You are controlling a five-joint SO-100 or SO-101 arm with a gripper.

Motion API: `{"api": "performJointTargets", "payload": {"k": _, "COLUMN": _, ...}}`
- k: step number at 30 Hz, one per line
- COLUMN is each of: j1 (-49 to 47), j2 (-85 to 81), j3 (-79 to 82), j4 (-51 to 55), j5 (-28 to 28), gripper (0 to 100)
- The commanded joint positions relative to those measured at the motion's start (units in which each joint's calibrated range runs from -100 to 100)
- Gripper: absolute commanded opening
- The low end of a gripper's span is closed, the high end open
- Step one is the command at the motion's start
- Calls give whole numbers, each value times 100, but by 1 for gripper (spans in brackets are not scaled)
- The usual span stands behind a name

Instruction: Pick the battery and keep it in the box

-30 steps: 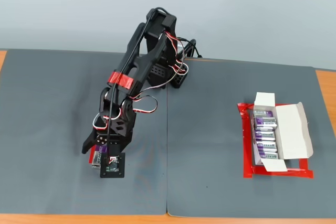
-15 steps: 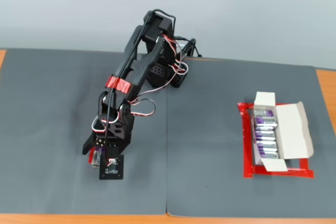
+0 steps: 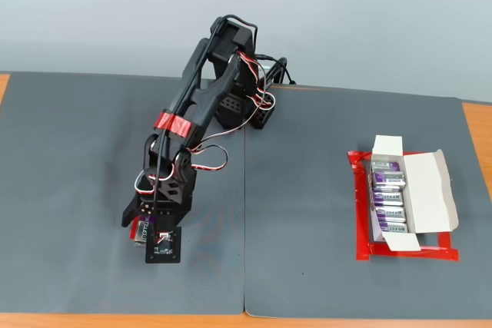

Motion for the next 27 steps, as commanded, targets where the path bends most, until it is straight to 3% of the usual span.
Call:
{"api": "performJointTargets", "payload": {"k": 1, "j1": 62, "j2": -24, "j3": -139, "j4": -65, "j5": 0, "gripper": 34}}
{"api": "performJointTargets", "payload": {"k": 4, "j1": 62, "j2": -24, "j3": -139, "j4": -65, "j5": 0, "gripper": 32}}
{"api": "performJointTargets", "payload": {"k": 12, "j1": 84, "j2": -24, "j3": -121, "j4": -65, "j5": 0, "gripper": 15}}
{"api": "performJointTargets", "payload": {"k": 27, "j1": 159, "j2": -134, "j3": -85, "j4": -57, "j5": -6, "gripper": 3}}
